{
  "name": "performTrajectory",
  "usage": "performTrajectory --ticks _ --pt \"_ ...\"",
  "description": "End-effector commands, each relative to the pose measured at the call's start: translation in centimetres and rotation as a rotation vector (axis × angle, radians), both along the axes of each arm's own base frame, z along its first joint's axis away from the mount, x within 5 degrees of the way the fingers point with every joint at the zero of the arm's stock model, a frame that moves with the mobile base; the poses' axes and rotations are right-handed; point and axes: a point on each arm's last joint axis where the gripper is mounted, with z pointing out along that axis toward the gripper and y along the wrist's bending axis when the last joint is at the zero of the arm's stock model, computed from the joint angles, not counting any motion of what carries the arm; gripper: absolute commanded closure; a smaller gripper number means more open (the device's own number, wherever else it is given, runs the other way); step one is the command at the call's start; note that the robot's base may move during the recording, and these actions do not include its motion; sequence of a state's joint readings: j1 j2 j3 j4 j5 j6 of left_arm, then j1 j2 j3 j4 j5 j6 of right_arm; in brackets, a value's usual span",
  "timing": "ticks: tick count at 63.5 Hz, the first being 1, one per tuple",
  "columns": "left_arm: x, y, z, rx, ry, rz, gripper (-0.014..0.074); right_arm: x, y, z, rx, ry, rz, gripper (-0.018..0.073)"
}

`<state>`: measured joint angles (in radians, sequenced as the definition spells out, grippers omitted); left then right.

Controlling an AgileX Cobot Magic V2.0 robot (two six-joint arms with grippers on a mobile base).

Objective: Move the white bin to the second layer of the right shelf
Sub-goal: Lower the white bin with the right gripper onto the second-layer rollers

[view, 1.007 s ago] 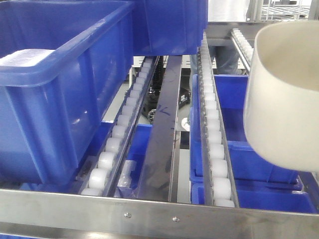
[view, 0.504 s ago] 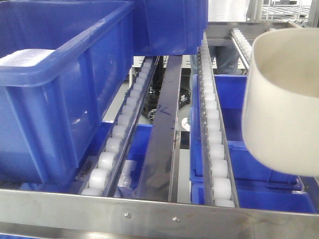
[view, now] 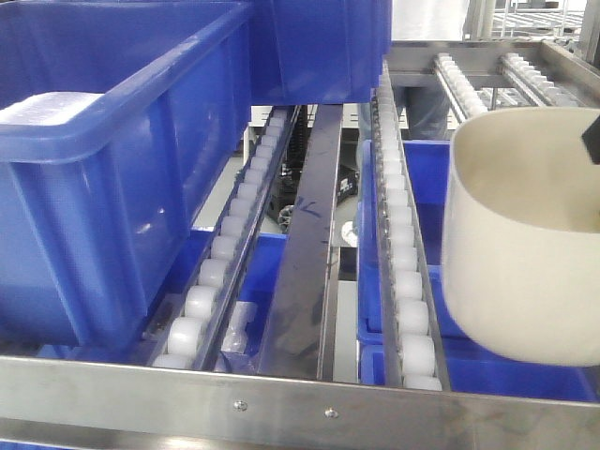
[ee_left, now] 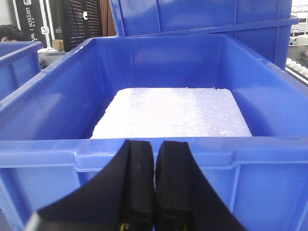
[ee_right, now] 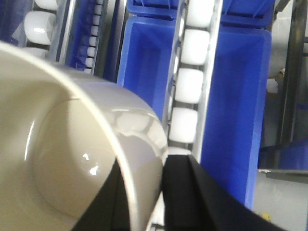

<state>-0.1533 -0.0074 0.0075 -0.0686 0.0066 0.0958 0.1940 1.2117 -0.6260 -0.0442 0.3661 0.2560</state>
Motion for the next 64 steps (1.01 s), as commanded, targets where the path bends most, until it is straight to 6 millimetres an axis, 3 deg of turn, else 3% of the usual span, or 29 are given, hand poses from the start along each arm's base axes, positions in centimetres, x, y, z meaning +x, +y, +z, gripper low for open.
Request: performTrajectory --ticks 1,64 --pt "0.0 0.1 -0.3 -0.023 -0.064 0.005 0.0512 1.1 0.4 1.4 0.024 -0.111 0.009 0.0503" --pt "0.0 0.1 -0.3 -0.023 -0.064 0.005 0.0512 2.5 0.7 -0.8 0.015 -0.058 0.012 0.0503"
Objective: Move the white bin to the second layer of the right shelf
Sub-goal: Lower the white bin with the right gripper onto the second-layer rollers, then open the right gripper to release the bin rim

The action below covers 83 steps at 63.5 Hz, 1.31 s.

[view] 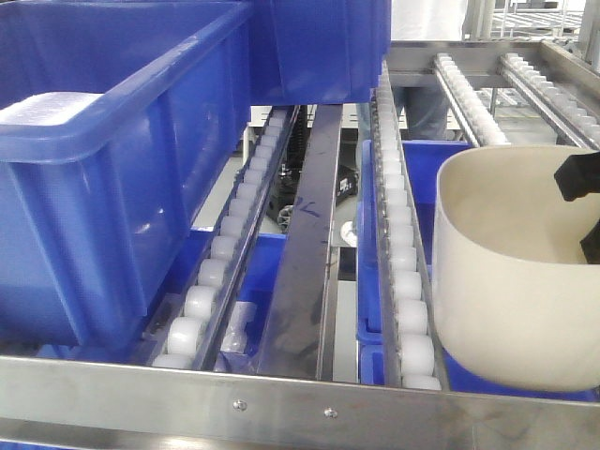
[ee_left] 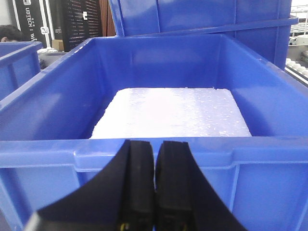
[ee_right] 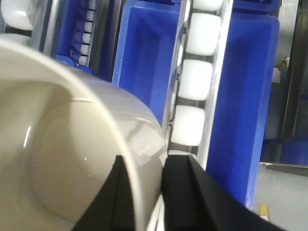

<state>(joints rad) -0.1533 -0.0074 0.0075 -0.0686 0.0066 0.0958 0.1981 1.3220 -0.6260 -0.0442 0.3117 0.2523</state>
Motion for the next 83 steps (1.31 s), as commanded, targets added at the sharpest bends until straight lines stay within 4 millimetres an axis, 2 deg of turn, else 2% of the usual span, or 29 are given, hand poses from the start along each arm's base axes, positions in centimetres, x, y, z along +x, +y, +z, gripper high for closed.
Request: performTrajectory --ticks 1,42,47,56,61,73,83 --pt "0.0 0.1 -0.3 -0.023 -0.064 0.005 0.0512 1.1 0.3 1.4 0.026 -0.11 0.003 0.0503" --pt "0.0 0.1 -0.3 -0.023 -0.064 0.005 0.0512 1.1 0.3 1.2 0.024 -0.098 0.003 0.0494" --pt "0.0 0.1 -0.3 -0.023 -0.064 0.005 0.0512 1.1 0.3 1.2 0.025 -0.103 0.003 0.0417" --pt "0.0 0.1 -0.3 -0.023 -0.064 0.005 0.0512 1.2 0.3 1.3 0.027 -0.111 0.003 0.0176" --pt "0.0 0.1 -0.3 -0.023 -0.064 0.005 0.0512 1.2 0.3 1.4 0.028 -0.118 0.003 0.01" --pt "0.0 0.1 -0.3 -0.023 -0.064 0.005 0.0512 1.2 0.3 1.8 0.035 -0.148 0.004 0.0096" --pt "0.0 0.1 -0.3 -0.023 -0.064 0.005 0.0512 0.8 0.3 3.0 0.047 -0.204 0.005 0.0096"
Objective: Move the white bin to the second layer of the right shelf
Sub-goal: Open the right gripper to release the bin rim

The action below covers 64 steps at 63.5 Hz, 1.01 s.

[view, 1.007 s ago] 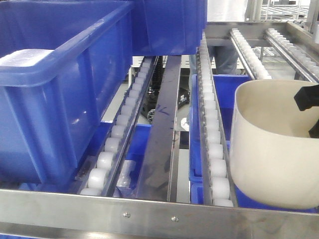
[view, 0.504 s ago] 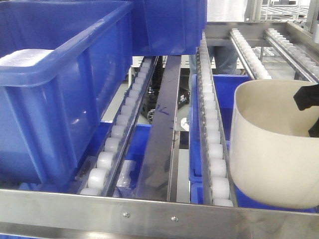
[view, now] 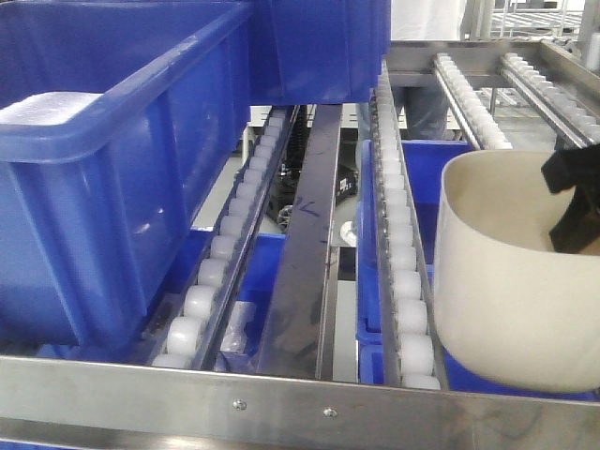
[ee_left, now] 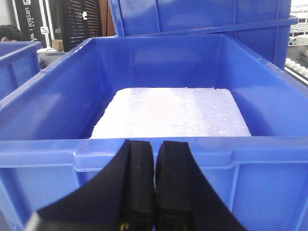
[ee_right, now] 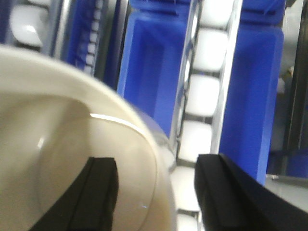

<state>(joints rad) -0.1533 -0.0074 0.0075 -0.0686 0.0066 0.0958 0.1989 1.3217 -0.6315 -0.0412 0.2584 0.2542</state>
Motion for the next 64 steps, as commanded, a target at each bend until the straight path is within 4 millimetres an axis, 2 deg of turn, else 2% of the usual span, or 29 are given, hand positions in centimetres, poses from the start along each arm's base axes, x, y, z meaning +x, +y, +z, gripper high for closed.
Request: performTrajectory --ticks 1,29,41,57,60,64 --pt "0.0 0.1 -0.3 -0.023 -0.064 0.005 0.0512 0.3 0.1 2.7 0.031 -0.153 0.005 0.0096" --pt "0.0 0.1 -0.3 -0.023 -0.064 0.005 0.0512 -1.8 -0.5 6.0 0.053 -0.271 -0.003 0.0109" --pt "0.0 0.1 -0.3 -0.023 -0.064 0.005 0.0512 -3.0 -2.0 7.6 0.054 -0.333 -0.061 0.0115" --pt "0.0 0.1 -0.3 -0.023 -0.064 0.005 0.0512 -6.3 -3.9 10.4 0.049 -0.484 -0.138 0.0116" --pt "0.0 0.1 -0.3 -0.023 -0.064 0.005 0.0512 -7.1 -4.2 10.7 0.049 -0.522 -0.149 0.0136" --pt "0.0 0.1 -0.3 -0.023 -0.064 0.005 0.0512 -8.5 -4.5 10.6 0.05 -0.574 -0.165 0.0211"
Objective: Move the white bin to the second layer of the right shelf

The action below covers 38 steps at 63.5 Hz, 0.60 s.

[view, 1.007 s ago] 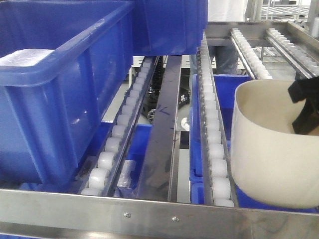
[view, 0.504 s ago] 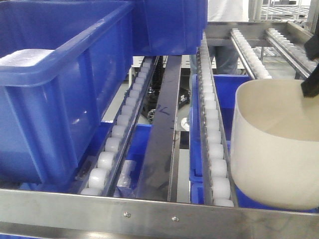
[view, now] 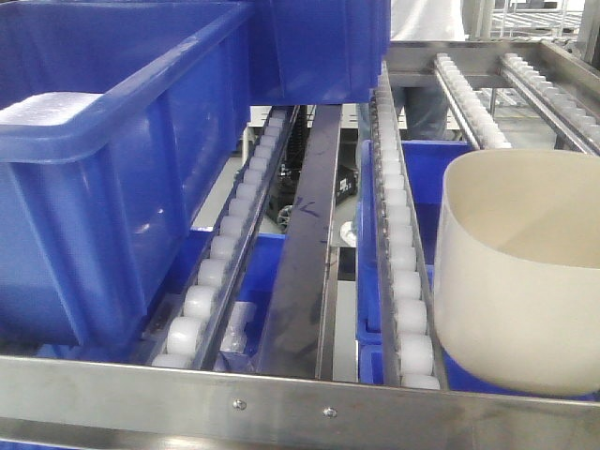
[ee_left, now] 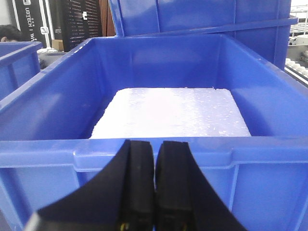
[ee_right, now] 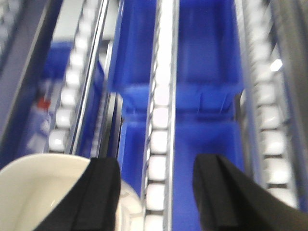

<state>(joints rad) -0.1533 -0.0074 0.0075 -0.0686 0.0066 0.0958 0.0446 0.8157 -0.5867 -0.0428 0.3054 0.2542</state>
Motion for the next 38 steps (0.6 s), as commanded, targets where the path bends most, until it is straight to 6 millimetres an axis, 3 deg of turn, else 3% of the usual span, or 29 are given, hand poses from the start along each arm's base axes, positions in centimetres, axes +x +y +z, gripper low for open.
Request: performTrajectory --ticks 1,10,22,38 --pt "0.0 0.1 -0.3 -0.023 -0.064 0.005 0.0512 -1.4 -0.5 1.7 -0.007 -0.173 -0.02 0.0231" --pt "0.0 0.1 -0.3 -0.023 -0.064 0.005 0.0512 -4.6 -1.1 -0.1 -0.011 -0.24 -0.07 0.0517" --pt "0.0 0.1 -0.3 -0.023 -0.064 0.005 0.0512 -6.8 -1.2 -2.1 -0.013 -0.333 -0.083 0.0504" --pt "0.0 0.1 -0.3 -0.023 -0.064 0.005 0.0512 -7.1 -1.1 -1.7 -0.014 -0.409 -0.08 0.0504"
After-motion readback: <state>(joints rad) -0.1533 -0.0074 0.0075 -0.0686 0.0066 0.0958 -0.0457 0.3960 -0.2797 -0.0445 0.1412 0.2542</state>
